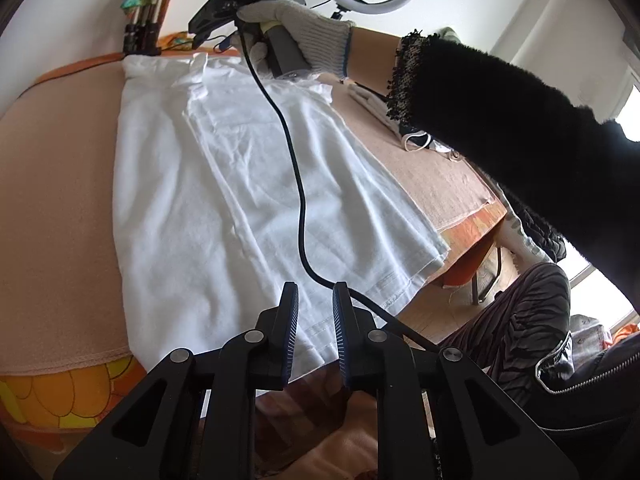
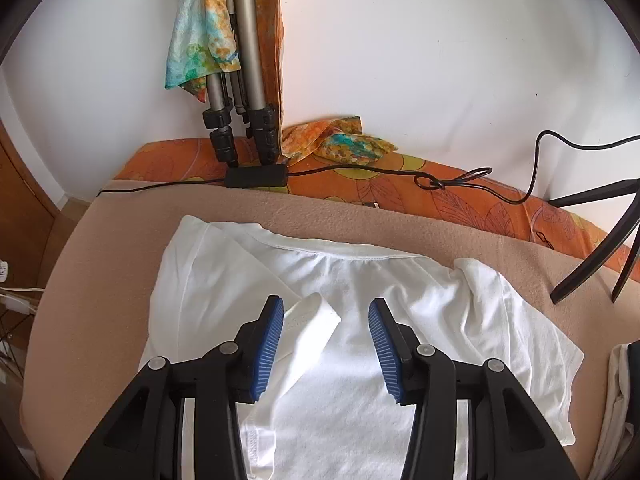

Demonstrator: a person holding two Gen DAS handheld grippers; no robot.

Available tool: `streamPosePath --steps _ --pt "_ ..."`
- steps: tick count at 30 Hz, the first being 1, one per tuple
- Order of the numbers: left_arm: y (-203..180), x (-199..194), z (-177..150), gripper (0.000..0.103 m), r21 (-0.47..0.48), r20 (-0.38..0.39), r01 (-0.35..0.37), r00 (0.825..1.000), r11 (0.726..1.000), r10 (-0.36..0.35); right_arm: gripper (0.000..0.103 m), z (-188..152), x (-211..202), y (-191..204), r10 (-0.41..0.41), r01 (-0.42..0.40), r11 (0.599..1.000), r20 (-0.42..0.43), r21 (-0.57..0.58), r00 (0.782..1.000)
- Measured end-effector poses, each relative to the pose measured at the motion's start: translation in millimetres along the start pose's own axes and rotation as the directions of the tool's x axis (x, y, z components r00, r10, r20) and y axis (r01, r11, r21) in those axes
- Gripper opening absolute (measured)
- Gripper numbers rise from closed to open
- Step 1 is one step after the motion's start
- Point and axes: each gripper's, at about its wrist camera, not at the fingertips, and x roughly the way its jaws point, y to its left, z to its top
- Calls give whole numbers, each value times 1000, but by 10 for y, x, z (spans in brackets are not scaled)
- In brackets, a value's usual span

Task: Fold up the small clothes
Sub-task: 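Move both open tools across to the other side edge of the shirt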

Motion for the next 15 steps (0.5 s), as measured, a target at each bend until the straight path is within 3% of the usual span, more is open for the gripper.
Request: streamPosePath --steps 2,5,10,15 --pt "-5 -109 -1 16 7 27 0 1000 1000 0 48 -45 -139 -30 -1 2 1000 19 -11 1000" --pt "32 -271 10 16 -3 80 -27 996 1000 27 60 -162 -441 -117 19 -19 1000 58 -7 998" --pt "166 -572 40 16 -33 184 -123 975 992 127 60 -442 -985 -319 56 -56 998 114 -7 992" --pt "190 -593 70 16 -50 209 -169 962 984 175 63 -715 -1497 -623 93 -96 995 171 10 981"
